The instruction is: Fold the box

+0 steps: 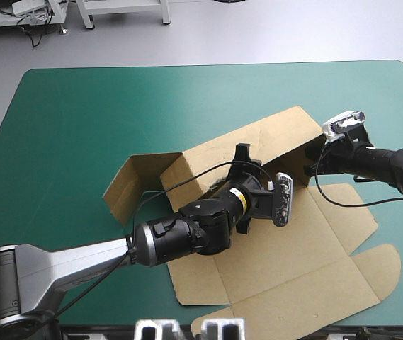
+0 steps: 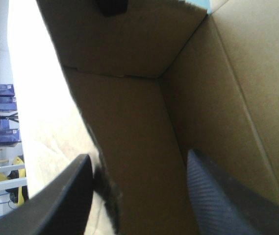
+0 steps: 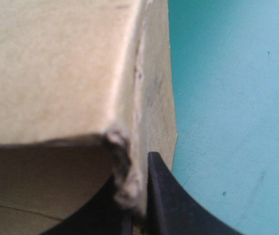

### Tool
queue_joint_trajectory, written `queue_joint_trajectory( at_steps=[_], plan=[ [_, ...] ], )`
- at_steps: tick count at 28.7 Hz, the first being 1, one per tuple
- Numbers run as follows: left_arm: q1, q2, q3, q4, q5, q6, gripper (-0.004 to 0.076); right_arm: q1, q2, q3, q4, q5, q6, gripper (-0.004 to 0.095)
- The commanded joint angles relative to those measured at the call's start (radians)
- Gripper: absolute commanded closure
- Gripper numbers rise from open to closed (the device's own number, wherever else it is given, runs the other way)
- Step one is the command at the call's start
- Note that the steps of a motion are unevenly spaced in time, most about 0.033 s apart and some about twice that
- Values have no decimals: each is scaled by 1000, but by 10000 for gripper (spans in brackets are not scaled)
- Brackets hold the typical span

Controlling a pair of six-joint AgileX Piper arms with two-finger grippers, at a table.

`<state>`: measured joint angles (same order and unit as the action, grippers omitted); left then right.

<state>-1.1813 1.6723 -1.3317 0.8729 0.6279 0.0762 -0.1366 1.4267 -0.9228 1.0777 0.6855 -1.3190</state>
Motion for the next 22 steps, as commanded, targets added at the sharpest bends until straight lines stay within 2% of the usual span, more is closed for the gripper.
queue_joint_trajectory(
  at_steps=[1,5,7,10,11,12,17,22],
  plan=[
    [-25,-57,-17,-17,-38,-10,346,2,-25,-20,42,41,34,913],
    [-35,-101,-17,-8,-35,-10,375,2,-25,-20,40,37,38,913],
    [-35,-126,-17,16,-45,-13,423,2,-25,-20,40,33,50,913],
    [-31,-163,-17,112,-47,-20,605,2,-25,-20,36,17,96,913],
    [-24,-176,-17,144,-50,-20,706,2,-25,-20,36,16,106,913],
    [-11,-188,-17,170,-58,-26,726,2,-25,-20,36,16,114,913],
    [144,-222,-32,265,-53,-188,724,31,-25,-22,36,12,161,912],
    [390,-244,-111,208,-45,-285,724,125,-25,-59,14,-38,270,911]
  ],
)
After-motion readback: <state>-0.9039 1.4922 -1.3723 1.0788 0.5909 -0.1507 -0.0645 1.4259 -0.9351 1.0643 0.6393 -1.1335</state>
